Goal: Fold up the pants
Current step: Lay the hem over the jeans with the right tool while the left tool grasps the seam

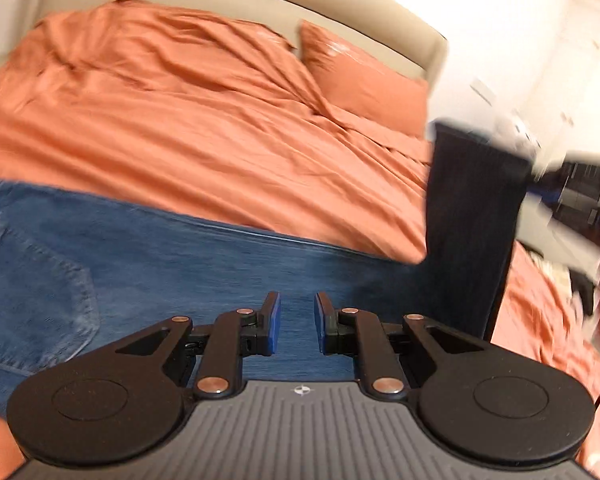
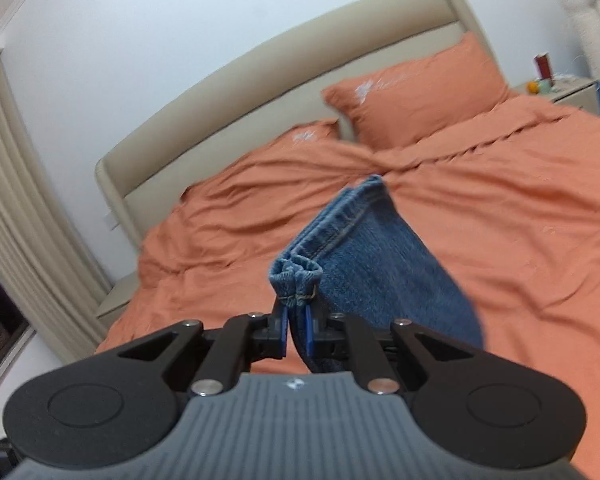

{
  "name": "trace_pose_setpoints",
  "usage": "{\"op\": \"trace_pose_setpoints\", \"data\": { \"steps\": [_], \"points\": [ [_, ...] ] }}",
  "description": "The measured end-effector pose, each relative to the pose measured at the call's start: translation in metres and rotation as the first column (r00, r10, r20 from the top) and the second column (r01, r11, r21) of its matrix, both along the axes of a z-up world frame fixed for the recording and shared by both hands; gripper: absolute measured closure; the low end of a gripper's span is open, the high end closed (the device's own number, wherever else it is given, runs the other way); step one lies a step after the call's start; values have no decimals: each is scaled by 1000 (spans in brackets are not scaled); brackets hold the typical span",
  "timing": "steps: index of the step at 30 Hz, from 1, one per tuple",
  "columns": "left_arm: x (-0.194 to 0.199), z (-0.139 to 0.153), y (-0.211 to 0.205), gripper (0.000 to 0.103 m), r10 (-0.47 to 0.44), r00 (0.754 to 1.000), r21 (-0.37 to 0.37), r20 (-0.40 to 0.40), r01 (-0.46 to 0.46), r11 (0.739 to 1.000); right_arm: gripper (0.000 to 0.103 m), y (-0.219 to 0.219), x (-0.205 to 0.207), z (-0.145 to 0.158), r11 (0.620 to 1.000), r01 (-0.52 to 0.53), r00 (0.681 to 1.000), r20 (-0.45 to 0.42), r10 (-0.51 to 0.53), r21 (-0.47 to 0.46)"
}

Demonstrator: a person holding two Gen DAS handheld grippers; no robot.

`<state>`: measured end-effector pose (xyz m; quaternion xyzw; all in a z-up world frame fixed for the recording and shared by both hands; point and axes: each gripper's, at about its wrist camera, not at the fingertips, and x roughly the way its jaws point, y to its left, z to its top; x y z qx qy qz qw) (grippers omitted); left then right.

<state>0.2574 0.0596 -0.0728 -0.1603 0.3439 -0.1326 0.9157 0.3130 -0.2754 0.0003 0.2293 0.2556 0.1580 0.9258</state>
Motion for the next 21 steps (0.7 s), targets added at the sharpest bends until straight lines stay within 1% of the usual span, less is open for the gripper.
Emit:
{"op": "trace_pose_setpoints", "data": {
  "steps": [2, 4, 7, 9, 10, 11, 12, 13, 15, 18, 19, 21],
  "points": [
    [2, -3, 15, 85, 24, 1000, -25, -7, -24, 999, 99, 31, -1, -27, 999, -45, 998, -39, 45, 1],
    [6, -9, 23, 85, 35, 999, -45, -24, -36, 998, 99, 65, -5, -59, 995, -98, 991, -97, 95, -26],
    [9, -16, 36, 85, 41, 997, -88, -58, -46, 995, 99, 109, -17, -115, 977, -187, 963, -217, 162, -100],
    [6, -23, 45, 84, 35, 996, -127, -87, -46, 991, 98, 128, -27, -145, 959, -240, 942, -274, 193, -150],
    [8, -26, 48, 81, 29, 994, -142, -106, -44, 989, 95, 136, -32, -154, 949, -256, 937, -288, 197, -185],
    [10, -30, 49, 77, 25, 993, -152, -119, -43, 987, 93, 140, -36, -161, 940, -269, 933, -298, 201, -211],
    [14, -33, 49, 76, 21, 991, -162, -134, -42, 986, 87, 143, -40, -164, 934, -277, 933, -297, 205, -225],
    [17, -37, 50, 75, 16, 989, -174, -146, -42, 984, 75, 145, -41, -165, 932, -284, 932, -293, 213, -224],
    [24, -43, 49, 71, -1, 986, -206, -168, -34, 978, 63, 146, -47, -164, 929, -321, 917, -306, 256, -185],
    [34, -50, 49, 67, -12, 985, -249, -174, -33, 968, 62, 147, -51, -158, 915, -371, 893, -331, 304, -160],
    [38, -53, 49, 66, -9, 984, -269, -176, -39, 962, 62, 144, -53, -154, 913, -375, 893, -328, 308, -164],
    [48, -60, 49, 64, 0, 983, -313, -182, -58, 948, 60, 133, -53, -142, 917, -347, 910, -306, 279, -195]
  ]
}}
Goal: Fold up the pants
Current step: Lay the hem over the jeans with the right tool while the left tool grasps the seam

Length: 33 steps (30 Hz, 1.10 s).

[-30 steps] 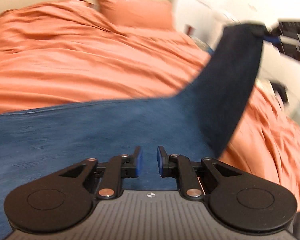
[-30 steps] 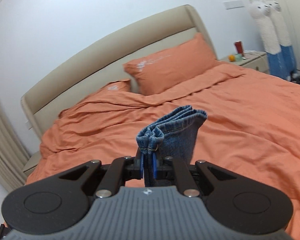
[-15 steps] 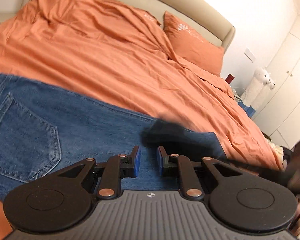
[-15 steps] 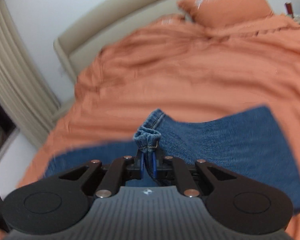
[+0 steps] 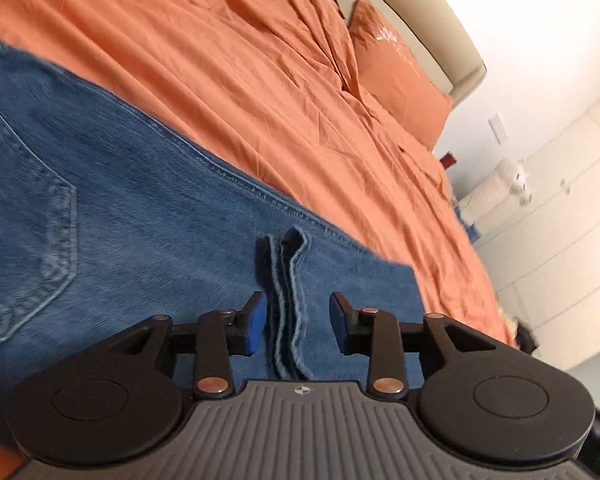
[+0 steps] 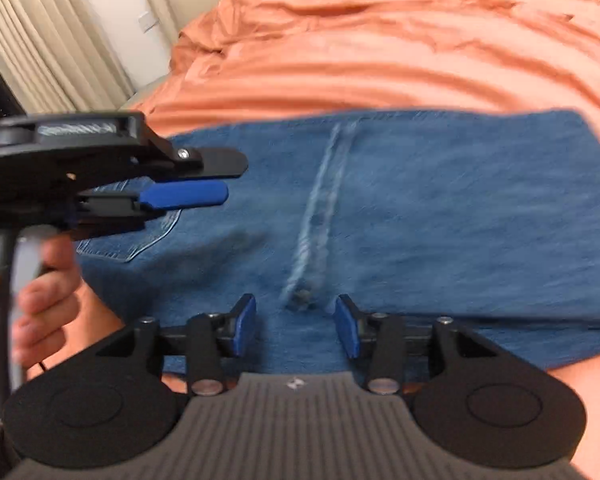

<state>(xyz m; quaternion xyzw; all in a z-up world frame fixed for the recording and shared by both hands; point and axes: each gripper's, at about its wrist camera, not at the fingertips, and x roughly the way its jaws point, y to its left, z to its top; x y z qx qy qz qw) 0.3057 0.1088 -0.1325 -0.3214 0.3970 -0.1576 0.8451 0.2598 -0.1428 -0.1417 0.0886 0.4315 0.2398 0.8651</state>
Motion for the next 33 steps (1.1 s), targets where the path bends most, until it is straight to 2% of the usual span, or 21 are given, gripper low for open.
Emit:
{"op": "trace_pose_setpoints", "data": {
  "steps": [2, 5, 7, 10, 12, 13, 14, 16, 17, 19, 20, 21, 22, 25, 27, 28, 31, 33],
  "points": [
    [12, -9, -1, 63, 18, 1000, -43, -7, -18, 999, 57, -17, -3, 10, 998, 50, 996, 72, -47, -43],
    [35, -19, -12, 60, 20, 1000, -31, -23, -21, 999, 57, -50, 5, 17, 980, 159, 978, 156, -139, -121],
    [47, -27, -19, 56, 12, 1000, -6, -29, -12, 1000, 57, -77, 13, 17, 965, 232, 963, 171, -210, -123],
    [59, -42, -26, 51, 1, 999, -11, -54, -2, 1000, 57, -113, 23, 11, 941, 320, 939, 170, -299, -110],
    [66, -53, -33, 53, -7, 997, -5, -76, 6, 1000, 57, -131, 30, 6, 932, 352, 930, 144, -339, -81],
    [67, -54, -36, 59, -11, 998, 0, -66, 11, 1000, 57, -138, 33, 3, 932, 358, 929, 126, -349, -63],
    [68, -53, -40, 75, -16, 999, 16, -48, 17, 1000, 57, -144, 36, 1, 931, 362, 928, 111, -355, -49],
    [66, -44, -48, 94, -23, 1000, 81, 21, 21, 997, 58, -152, 42, -2, 929, 368, 927, 97, -362, -49],
    [63, -35, -53, 96, -35, 997, 112, 67, 27, 993, 58, -154, 46, -3, 928, 368, 927, 99, -362, -59],
    [54, -12, -60, 96, -60, 986, 135, 159, 38, 990, 74, -158, 49, -4, 923, 374, 924, 118, -364, -84],
    [50, 0, -63, 96, -73, 976, 146, 206, 43, 988, 88, -162, 50, -4, 922, 376, 923, 124, -364, -94],
    [46, 12, -66, 96, -86, 965, 168, 246, 45, 985, 94, -166, 52, -4, 918, 385, 920, 126, -372, -99],
    [44, 21, -67, 96, -93, 958, 201, 272, 38, 979, 96, -170, 51, -3, 913, 398, 914, 125, -385, -95],
    [51, 13, -62, 96, -82, 972, 274, 219, 19, 962, 100, -176, 49, -2, 912, 400, 912, 129, -388, -86],
    [56, -8, -52, 96, -48, 986, 263, 158, 5, 965, 102, -173, 50, -5, 916, 385, 919, 133, -370, -112],
    [57, -17, -50, 96, -43, 989, 260, 140, 5, 966, 103, -170, 52, -10, 917, 378, 923, 131, -362, -130],
    [57, -30, -57, 96, -66, 990, 337, 122, 21, 941, 103, -163, 59, -28, 913, 362, 932, 102, -349, -186],
    [57, -38, -58, 95, -62, 994, 355, 95, 24, 935, 103, -160, 63, -39, 912, 351, 936, 86, -341, -212]
  ]
}}
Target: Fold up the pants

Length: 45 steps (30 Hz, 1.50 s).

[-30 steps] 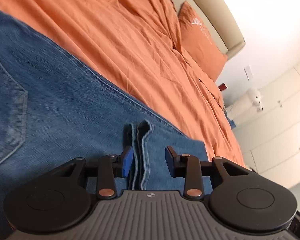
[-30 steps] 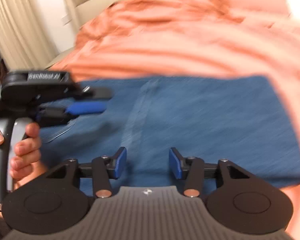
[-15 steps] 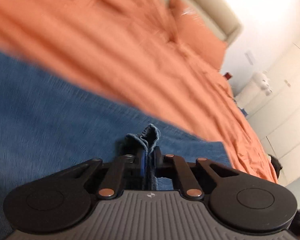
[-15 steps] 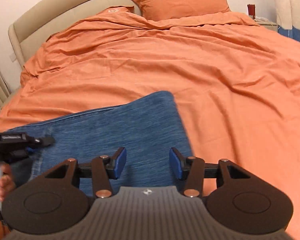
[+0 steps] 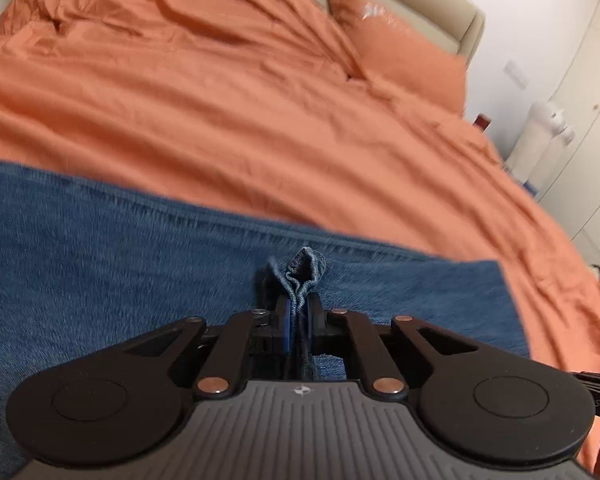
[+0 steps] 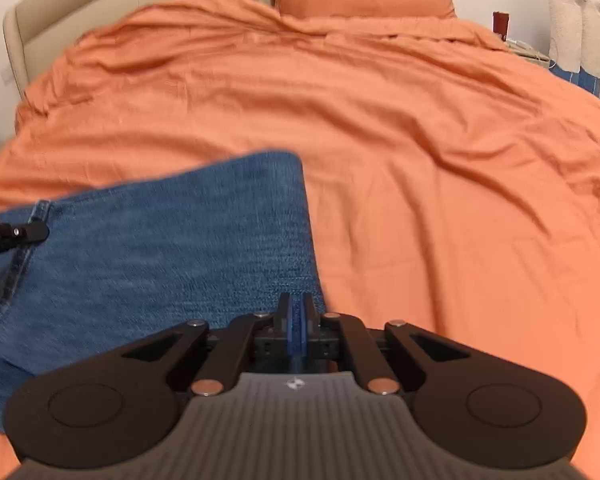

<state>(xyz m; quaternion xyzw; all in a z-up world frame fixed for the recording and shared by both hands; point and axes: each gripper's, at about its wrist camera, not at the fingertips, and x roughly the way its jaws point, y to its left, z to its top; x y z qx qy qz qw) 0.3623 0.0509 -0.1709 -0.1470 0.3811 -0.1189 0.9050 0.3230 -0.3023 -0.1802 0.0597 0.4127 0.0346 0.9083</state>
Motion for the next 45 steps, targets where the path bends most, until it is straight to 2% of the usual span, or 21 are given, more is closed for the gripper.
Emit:
{"op": "trace_pose_setpoints", "data": {
  "steps": [3, 4, 7, 9, 12, 16, 19, 22, 26, 30, 33, 34, 36, 39, 42, 44, 45],
  "points": [
    [-4, -4, 0, 90, -8, 1000, 27, -3, 8, 1000, 103, 1, 5, -9, 1000, 6, 1000, -19, -6, -1],
    [-5, -3, 0, 85, -6, 1000, 37, -2, 6, 999, 103, 1, 6, -11, 1000, 7, 1000, -22, -7, -2],
    [-13, 11, 1, 79, 18, 1000, 53, -22, -17, 998, 103, 2, 1, -4, 1000, 19, 1000, -4, -19, -11],
    [-26, 25, 2, 79, 19, 1000, 77, -3, -19, 997, 99, 4, -10, 11, 1000, 12, 999, 32, -12, 7],
    [-52, 41, 0, 79, -7, 1000, 94, -10, 7, 996, 99, 13, -29, 31, 997, -52, 997, 61, 48, 62],
    [-80, 52, -16, 79, -59, 997, 160, -45, 65, 985, 99, 38, -41, 32, 988, -144, 990, 18, 143, 46],
    [-88, 49, -26, 79, -81, 993, 201, -90, 98, 975, 99, 47, -48, 28, 982, -182, 983, -7, 183, 54],
    [-84, 31, -32, 80, -72, 988, 244, -135, 103, 964, 100, 49, -48, 21, 981, -185, 981, -39, 188, 56],
    [-77, 17, -22, 75, -36, 984, 195, -172, 70, 978, 103, 49, -43, 7, 980, -190, 978, -72, 193, 51],
    [-86, 34, -10, 74, -3, 990, 187, -142, 30, 982, 101, 50, -45, 14, 980, -196, 980, -36, 196, 25],
    [-94, 62, 16, 74, 71, 993, 185, -96, -53, 981, 93, 53, -53, 28, 978, -208, 977, 45, 208, 0],
    [-95, 71, 27, 74, 98, 992, 169, -84, -83, 982, 81, 54, -55, 33, 977, -214, 974, 71, 213, 11],
    [-98, 88, 51, 73, 149, 987, 136, -65, -139, 981, 67, 58, -58, 43, 971, -237, 966, 120, 230, 40],
    [-103, 108, 98, 71, 220, 974, 77, -62, -215, 974, 68, 76, -66, 60, 957, -291, 934, 218, 282, 11],
    [-112, 123, 148, 64, 297, 954, 102, -42, -292, 951, 68, 98, -70, 70, 949, -314, 910, 276, 310, -28],
    [-121, 127, 186, 51, 363, 931, 97, -31, -358, 929, 67, 112, -67, 70, 942, -335, 903, 278, 327, -19],
    [-126, 126, 204, 48, 398, 917, 82, -26, -395, 915, 67, 120, -65, 69, 939, -345, 901, 275, 335, -16]
  ]
}}
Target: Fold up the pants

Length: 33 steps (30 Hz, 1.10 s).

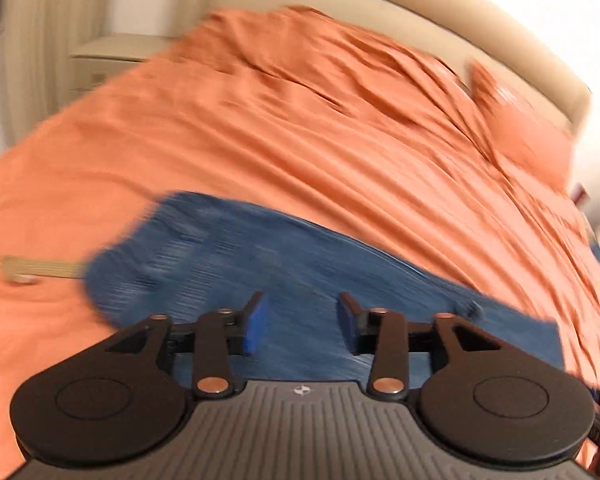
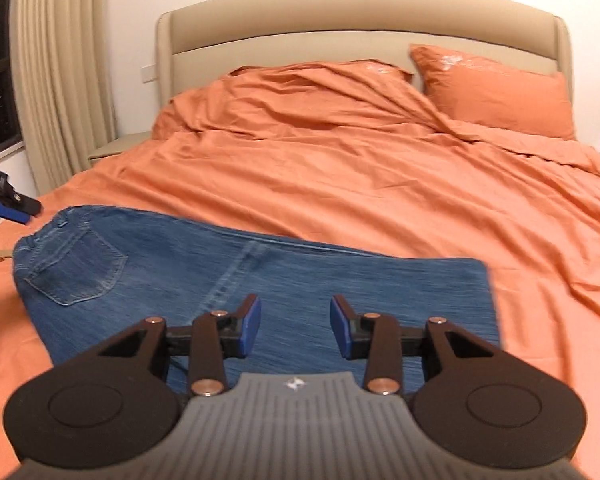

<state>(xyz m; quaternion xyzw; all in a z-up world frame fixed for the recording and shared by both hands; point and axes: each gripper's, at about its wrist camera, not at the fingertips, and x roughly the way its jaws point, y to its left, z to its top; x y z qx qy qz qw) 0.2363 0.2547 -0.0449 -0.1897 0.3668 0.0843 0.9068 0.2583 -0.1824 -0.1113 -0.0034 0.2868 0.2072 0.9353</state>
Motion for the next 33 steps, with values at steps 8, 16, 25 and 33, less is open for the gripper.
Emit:
{"op": "trace_pose_setpoints", "data": {
  "steps": [8, 16, 25, 33],
  "points": [
    [-46, -70, 117, 38, 314, 949, -321, 15, -292, 901, 67, 50, 16, -23, 997, -57, 998, -19, 56, -45],
    [-21, -141, 135, 36, 350, 937, -500, -4, -305, 810, 68, 60, 30, -36, 997, -73, 997, -23, 72, -30],
    [6, -147, 134, 50, 342, 939, -433, -28, -320, 843, 83, 78, 48, -71, 989, -137, 977, -171, 125, -60],
    [7, -115, 111, 83, 376, 927, -315, -16, -361, 878, 83, 69, 46, -63, 991, -126, 976, -183, 117, -39]
  ]
}}
